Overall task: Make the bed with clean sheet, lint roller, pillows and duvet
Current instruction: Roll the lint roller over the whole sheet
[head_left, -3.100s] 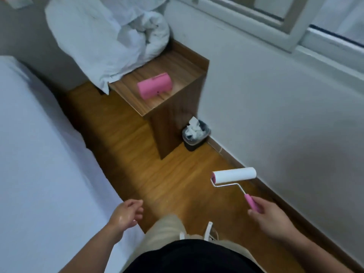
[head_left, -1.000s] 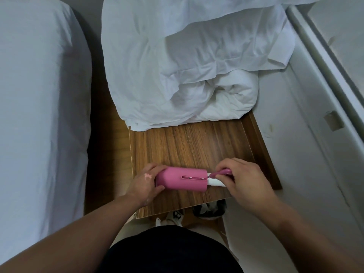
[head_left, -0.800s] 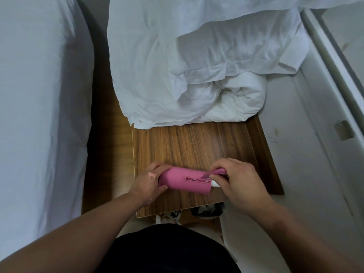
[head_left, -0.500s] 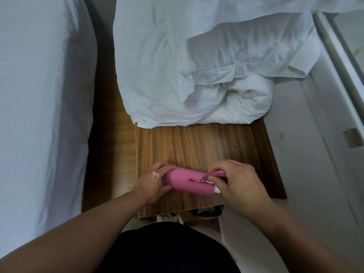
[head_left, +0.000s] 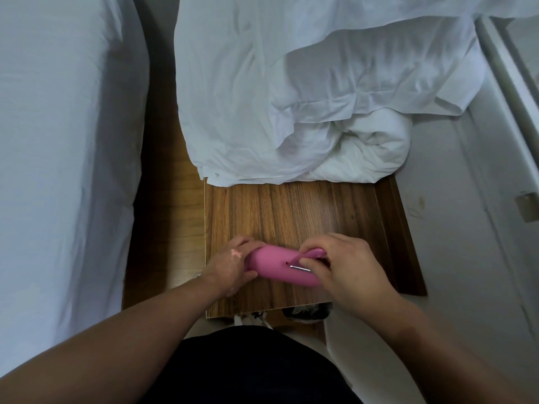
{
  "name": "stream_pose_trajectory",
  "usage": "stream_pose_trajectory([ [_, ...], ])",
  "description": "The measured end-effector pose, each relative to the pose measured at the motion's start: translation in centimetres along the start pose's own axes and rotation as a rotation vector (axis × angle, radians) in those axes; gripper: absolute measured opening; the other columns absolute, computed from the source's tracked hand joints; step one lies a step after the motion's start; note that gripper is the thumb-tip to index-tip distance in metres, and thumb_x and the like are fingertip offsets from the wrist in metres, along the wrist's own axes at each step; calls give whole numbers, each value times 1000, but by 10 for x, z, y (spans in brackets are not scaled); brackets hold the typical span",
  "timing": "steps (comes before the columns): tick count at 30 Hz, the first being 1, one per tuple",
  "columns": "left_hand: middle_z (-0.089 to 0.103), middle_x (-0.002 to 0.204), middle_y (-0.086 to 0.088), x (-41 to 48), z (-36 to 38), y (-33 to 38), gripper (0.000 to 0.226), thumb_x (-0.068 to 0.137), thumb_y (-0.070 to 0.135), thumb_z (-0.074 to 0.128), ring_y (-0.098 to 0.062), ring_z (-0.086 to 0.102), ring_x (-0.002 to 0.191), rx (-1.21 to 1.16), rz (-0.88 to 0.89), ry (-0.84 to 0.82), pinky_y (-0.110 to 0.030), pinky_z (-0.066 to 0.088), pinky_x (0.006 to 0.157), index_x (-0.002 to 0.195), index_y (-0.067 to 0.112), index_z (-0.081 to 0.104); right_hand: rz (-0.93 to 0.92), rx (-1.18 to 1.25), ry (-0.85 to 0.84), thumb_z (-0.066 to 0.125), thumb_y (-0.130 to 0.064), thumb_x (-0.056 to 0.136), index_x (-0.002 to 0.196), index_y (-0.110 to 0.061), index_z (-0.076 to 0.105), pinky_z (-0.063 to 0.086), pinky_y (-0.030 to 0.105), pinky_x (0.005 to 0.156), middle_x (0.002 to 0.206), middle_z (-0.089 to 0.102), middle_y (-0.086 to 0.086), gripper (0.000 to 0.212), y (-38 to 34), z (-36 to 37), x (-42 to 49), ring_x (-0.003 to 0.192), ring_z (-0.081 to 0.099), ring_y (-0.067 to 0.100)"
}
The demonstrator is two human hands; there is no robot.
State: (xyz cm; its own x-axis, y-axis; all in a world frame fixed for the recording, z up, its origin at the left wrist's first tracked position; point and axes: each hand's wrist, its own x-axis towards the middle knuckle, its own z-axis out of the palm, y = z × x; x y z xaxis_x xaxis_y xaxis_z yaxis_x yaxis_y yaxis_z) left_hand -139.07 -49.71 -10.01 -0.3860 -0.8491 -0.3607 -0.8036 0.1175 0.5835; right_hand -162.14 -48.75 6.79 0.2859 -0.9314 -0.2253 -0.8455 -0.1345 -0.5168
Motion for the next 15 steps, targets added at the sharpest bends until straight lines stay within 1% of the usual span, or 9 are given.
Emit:
stream_pose_trajectory([
  [6,40,142,10,0,2,2,75,80,37,78,-16,47,127,-13,-6,-4,-39,44,109,144,41,39,-54,-25,-35,69,-33,91,101,-32,71,53,25,85,95,65,-18,10,2,3,7,90,60,0],
  [12,39,144,9,-1,2,4,76,81,35,78,-15,45,129,-22,-5,3,-38,43,111,146,39,39,-29,8,19,71,-34,89,101,-30,69,55,28,83,95,66,-17,13,4,11,12,90,61,1],
  [14,38,144,9,-1,3,4,76,81,35,78,-15,45,130,-22,-5,2,-37,42,111,146,39,38,-18,42,3,73,-34,88,104,-33,69,55,25,85,98,67,-19,17,4,9,13,91,62,-2],
  [15,38,145,9,-1,3,4,76,81,35,78,-15,44,130,-16,-2,1,-37,42,112,146,39,39,19,72,-33,73,-34,88,111,-36,68,54,21,86,101,67,-21,24,7,6,13,93,63,-4],
])
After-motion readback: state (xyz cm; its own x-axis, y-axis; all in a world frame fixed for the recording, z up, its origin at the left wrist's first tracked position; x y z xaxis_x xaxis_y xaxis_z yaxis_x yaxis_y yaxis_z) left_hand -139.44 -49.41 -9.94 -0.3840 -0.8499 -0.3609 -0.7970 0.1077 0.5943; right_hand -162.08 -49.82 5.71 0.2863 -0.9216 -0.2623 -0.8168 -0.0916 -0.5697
